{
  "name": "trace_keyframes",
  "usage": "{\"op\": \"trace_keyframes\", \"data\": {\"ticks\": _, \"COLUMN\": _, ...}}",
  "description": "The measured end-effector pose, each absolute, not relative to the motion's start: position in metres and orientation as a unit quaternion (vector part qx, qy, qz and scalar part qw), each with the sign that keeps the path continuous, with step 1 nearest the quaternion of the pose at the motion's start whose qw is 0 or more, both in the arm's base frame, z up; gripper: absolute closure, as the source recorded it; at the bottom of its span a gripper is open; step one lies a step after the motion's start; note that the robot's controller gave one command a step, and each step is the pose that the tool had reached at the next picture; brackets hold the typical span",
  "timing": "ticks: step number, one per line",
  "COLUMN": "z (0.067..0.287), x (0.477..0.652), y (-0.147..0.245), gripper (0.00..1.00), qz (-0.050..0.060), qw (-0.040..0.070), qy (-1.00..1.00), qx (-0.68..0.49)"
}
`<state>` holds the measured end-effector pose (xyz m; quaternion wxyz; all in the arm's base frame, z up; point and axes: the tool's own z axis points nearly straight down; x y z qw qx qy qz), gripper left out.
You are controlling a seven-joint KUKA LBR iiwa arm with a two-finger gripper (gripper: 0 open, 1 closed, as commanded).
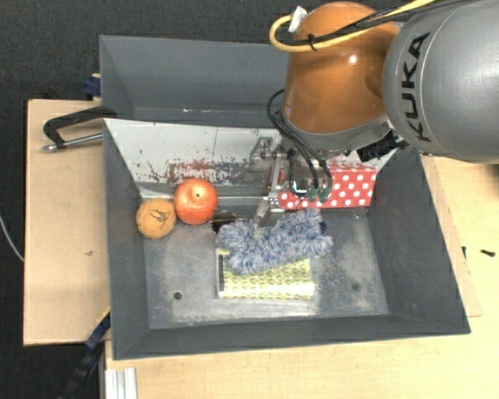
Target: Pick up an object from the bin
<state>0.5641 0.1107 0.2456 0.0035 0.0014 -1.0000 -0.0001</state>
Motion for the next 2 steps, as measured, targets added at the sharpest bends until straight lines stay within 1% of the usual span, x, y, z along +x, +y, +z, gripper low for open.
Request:
{"op": "trace_keyframes", "data": {"ticks": 1, "z": 0.250, "x": 0.566, "y": 0.110, "gripper": 0.00, "qz": -0.001, "qw": -0.001, "qy": -1.000, "qx": 0.000}}
{"op": "trace_keyframes", "data": {"ticks": 2, "z": 0.146, "x": 0.550, "y": 0.145, "gripper": 0.00, "qz": 0.000, "qw": -0.001, "qy": -1.000, "qx": 0.017}}
